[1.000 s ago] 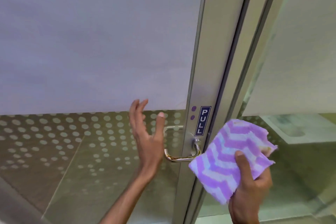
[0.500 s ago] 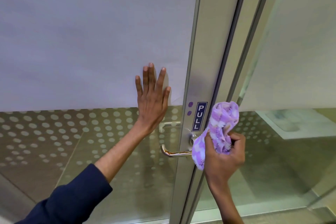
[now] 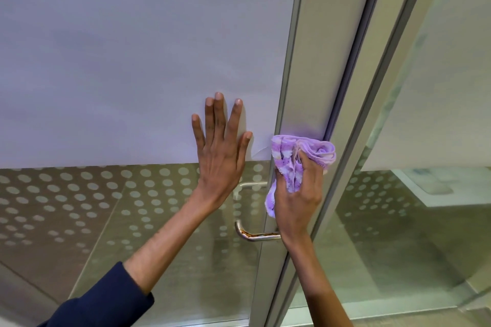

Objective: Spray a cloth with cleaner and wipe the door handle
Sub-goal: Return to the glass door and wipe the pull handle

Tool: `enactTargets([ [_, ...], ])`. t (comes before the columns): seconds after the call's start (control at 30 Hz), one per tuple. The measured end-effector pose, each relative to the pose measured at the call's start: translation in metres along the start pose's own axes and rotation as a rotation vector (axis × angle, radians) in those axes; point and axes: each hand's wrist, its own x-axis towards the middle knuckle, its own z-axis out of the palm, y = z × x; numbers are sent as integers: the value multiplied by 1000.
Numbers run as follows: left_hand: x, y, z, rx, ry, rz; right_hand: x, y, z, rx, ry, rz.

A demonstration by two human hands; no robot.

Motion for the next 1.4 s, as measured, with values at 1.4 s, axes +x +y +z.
enactTargets([
  [1.4,-2,-4,2,-119,-6,-32,-10,17,4,-79,-85,-44],
])
